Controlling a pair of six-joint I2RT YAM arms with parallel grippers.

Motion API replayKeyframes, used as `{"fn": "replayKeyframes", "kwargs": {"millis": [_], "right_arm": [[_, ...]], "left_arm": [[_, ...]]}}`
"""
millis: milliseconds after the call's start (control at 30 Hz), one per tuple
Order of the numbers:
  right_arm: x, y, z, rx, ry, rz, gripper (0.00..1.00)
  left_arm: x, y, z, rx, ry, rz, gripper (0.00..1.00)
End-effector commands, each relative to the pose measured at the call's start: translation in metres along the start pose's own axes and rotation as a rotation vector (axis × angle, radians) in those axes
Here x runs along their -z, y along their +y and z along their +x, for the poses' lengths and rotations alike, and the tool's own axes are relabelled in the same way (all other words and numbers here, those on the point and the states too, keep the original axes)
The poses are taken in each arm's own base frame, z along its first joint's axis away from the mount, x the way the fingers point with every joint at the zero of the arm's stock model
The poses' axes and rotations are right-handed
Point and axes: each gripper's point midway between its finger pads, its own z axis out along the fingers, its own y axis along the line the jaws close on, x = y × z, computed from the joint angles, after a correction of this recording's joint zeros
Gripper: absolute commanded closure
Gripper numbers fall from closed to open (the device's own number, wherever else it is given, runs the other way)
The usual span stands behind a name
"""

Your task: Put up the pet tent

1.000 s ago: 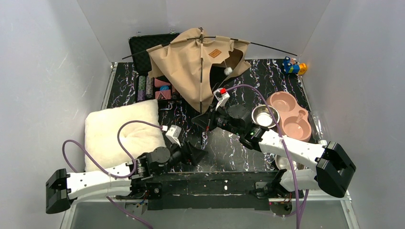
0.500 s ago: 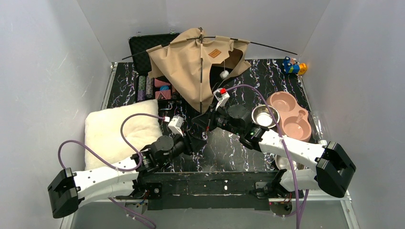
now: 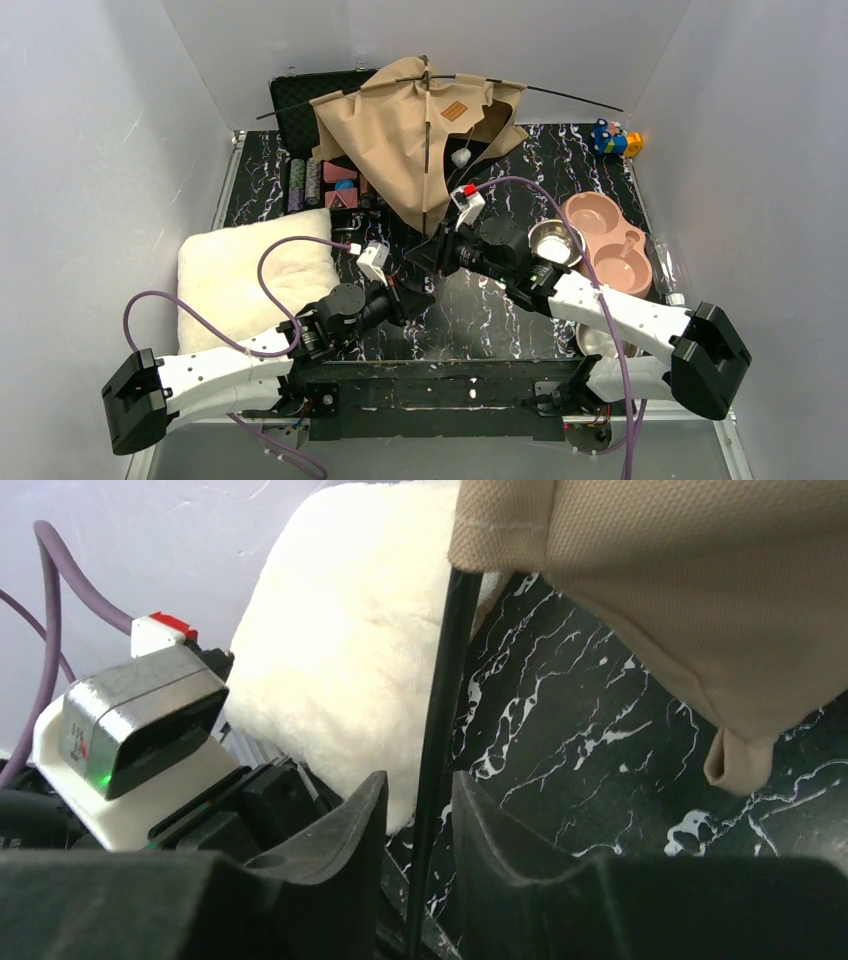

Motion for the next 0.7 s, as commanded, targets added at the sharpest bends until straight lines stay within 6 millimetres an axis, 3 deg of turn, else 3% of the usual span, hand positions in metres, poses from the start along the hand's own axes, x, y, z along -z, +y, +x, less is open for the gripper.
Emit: {"fn": "replayKeyframes", "kwargs": {"millis": [0, 133, 367, 400, 433, 467, 667], "right_arm": [[0.016, 0.016, -0.01, -0.016, 0.002, -0.037, 0.58], [0.026, 0.015, 0.0, -0.059, 0.025, -0.035, 0.49], [0.034, 0.009, 0.01, -0.085, 0.052, -0.008, 0.51], [0.063, 0.038, -0.021, -0.064, -0.046, -0.091, 0.51], [0.037, 0.011, 0.009, -0.08, 0.054, -0.011, 0.51], [0.033, 0.006, 0.014, -0.08, 0.072, 0.001, 0.53], [0.028, 0.002, 0.018, -0.07, 0.096, 0.017, 0.57]], "left_arm": [[-0.003, 0.003, -0.029, 0.033, -0.12, -0.04, 1.0], [-0.005, 0.006, -0.032, 0.051, -0.148, -0.049, 1.0], [-0.008, 0.007, -0.032, 0.054, -0.15, -0.05, 1.0], [-0.008, 0.006, -0.032, 0.05, -0.149, -0.044, 1.0], [-0.008, 0.005, -0.032, 0.048, -0.15, -0.039, 1.0], [-0.008, 0.005, -0.032, 0.047, -0.149, -0.039, 1.0], [-0.008, 0.005, -0.033, 0.046, -0.148, -0.038, 1.0]]}}
